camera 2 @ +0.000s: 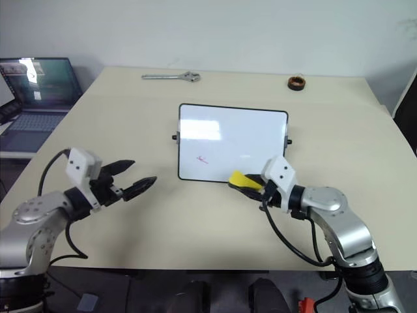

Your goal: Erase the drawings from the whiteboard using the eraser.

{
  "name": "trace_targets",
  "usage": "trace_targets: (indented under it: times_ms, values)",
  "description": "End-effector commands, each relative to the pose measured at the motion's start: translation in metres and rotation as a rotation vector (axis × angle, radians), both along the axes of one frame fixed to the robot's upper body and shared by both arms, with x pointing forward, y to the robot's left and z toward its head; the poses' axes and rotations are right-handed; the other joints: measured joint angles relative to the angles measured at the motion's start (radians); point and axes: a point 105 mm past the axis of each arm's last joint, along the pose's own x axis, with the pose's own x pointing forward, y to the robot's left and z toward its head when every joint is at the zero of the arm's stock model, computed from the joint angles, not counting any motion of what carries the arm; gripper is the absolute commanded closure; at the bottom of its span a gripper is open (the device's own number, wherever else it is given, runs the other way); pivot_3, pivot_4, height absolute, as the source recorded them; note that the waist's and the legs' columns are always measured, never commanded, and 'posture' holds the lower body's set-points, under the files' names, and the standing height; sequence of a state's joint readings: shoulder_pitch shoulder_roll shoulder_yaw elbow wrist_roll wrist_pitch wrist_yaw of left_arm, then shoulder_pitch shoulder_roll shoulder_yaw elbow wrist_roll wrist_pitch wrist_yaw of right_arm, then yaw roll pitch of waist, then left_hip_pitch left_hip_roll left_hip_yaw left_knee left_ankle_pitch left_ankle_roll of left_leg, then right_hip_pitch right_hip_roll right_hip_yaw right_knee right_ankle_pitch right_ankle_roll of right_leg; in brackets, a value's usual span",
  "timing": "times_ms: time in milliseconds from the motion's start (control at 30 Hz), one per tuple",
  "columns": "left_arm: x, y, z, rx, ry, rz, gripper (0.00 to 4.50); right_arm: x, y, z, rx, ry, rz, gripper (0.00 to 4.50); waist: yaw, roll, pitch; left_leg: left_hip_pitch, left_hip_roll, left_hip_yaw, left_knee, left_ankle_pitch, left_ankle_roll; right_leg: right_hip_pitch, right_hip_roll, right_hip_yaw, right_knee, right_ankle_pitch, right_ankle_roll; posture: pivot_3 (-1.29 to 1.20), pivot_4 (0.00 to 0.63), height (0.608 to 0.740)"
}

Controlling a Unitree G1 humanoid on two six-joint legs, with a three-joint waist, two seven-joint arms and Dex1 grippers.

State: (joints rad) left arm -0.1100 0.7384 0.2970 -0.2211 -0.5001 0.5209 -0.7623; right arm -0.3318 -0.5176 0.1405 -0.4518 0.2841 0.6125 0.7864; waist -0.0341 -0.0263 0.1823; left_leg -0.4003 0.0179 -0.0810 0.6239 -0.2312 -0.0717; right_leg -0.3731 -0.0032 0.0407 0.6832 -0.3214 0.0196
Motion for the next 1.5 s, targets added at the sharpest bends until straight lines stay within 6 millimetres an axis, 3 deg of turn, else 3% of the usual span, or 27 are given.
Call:
trace_targets:
  times_ms: [33, 233, 400, 567, 700, 767, 867, 933, 1100, 1267, 1367, 1500]
  values:
    - [-0.004, 0.001, 0.013, 0.024, -0.041, -0.013, 0.00, 0.001, 0.009, 0.008, -0.024, -0.076, 0.044, 3.41, 0.001, 0.000, 0.000, 0.000, 0.000, 0.000, 0.000, 0.000, 0.000, 0.000, 0.000, 0.000, 0.000, 0.000, 0.000, 0.00, 0.150, 0.740]
    - [-0.004, -0.001, 0.010, 0.042, -0.029, -0.031, 0.00, 0.026, 0.047, 0.009, -0.100, -0.217, 0.079, 3.41, -0.004, 0.000, 0.000, 0.000, 0.000, 0.000, 0.000, 0.000, 0.000, 0.000, 0.000, 0.000, 0.001, 0.000, 0.000, 0.00, 0.150, 0.740]
    - [-0.003, -0.008, 0.009, 0.041, -0.023, -0.067, 0.00, 0.062, 0.083, 0.010, -0.199, -0.376, 0.074, 3.41, -0.004, 0.000, 0.000, 0.000, 0.000, 0.001, 0.001, 0.000, 0.000, 0.000, 0.000, 0.000, 0.001, 0.000, 0.000, 0.00, 0.150, 0.740]
    - [-0.003, -0.013, 0.006, 0.052, -0.013, -0.095, 0.00, 0.097, 0.102, 0.009, -0.261, -0.445, 0.021, 3.41, -0.006, 0.000, 0.000, 0.000, 0.000, 0.001, 0.001, 0.000, 0.000, -0.001, 0.000, 0.000, 0.002, 0.000, 0.000, 0.00, 0.150, 0.740]
    - [-0.006, -0.016, 0.003, 0.066, -0.002, -0.117, 0.00, 0.122, 0.099, 0.003, -0.314, -0.456, -0.061, 3.41, -0.003, 0.000, 0.000, 0.000, 0.000, 0.001, 0.001, 0.000, 0.000, -0.001, 0.000, 0.000, 0.002, 0.000, 0.000, 0.00, 0.150, 0.740]
    - [-0.008, -0.017, 0.001, 0.065, 0.001, -0.119, 0.00, 0.127, 0.090, -0.016, -0.385, -0.420, -0.060, 3.41, -0.005, 0.000, 0.000, 0.001, 0.000, 0.001, 0.001, 0.000, 0.000, -0.001, 0.000, 0.000, 0.004, 0.000, 0.000, 0.00, 0.150, 0.740]
    - [-0.011, -0.016, -0.001, 0.060, 0.008, -0.112, 0.00, 0.116, 0.076, -0.045, -0.523, -0.420, 0.054, 3.41, 0.001, 0.000, 0.000, 0.002, 0.000, 0.001, 0.003, 0.000, 0.000, 0.000, 0.000, 0.000, 0.007, 0.000, 0.000, 0.00, 0.150, 0.740]
    - [-0.012, -0.014, -0.003, 0.061, 0.013, -0.109, 0.00, 0.108, 0.073, -0.053, -0.587, -0.466, 0.129, 3.41, 0.005, 0.000, 0.000, 0.004, -0.001, 0.000, 0.004, 0.000, 0.000, 0.001, 0.000, 0.000, 0.009, 0.000, 0.000, 0.00, 0.150, 0.740]
    - [-0.010, -0.016, -0.003, 0.059, 0.011, -0.114, 0.00, 0.109, 0.075, -0.047, -0.597, -0.512, 0.130, 3.41, 0.001, 0.000, 0.000, 0.008, -0.001, 0.001, 0.005, 0.001, 0.000, 0.003, 0.000, 0.001, 0.015, 0.000, -0.001, 0.00, 0.150, 0.740]
    - [-0.009, -0.017, -0.004, 0.059, 0.014, -0.123, 0.00, 0.134, 0.074, -0.007, -0.391, -0.530, -0.126, 3.41, -0.001, 0.000, 0.000, 0.009, -0.001, 0.001, 0.005, 0.001, -0.001, 0.002, 0.001, 0.001, 0.015, 0.001, -0.002, 0.00, 0.150, 0.740]
    - [-0.009, -0.018, -0.004, 0.056, 0.014, -0.127, 0.00, 0.135, 0.068, -0.016, -0.419, -0.482, -0.123, 3.41, 0.003, 0.000, 0.000, 0.008, 0.000, 0.000, 0.005, 0.001, -0.001, 0.002, 0.001, 0.001, 0.015, 0.001, -0.002, 0.00, 0.150, 0.740]
    - [-0.009, -0.019, -0.005, 0.052, 0.015, -0.131, 0.00, 0.121, 0.069, -0.039, -0.493, -0.430, -0.005, 3.41, 0.005, 0.000, 0.000, 0.008, -0.001, 0.000, 0.005, 0.001, -0.001, 0.003, 0.000, 0.001, 0.015, 0.001, -0.002, 0.00, 0.150, 0.740]
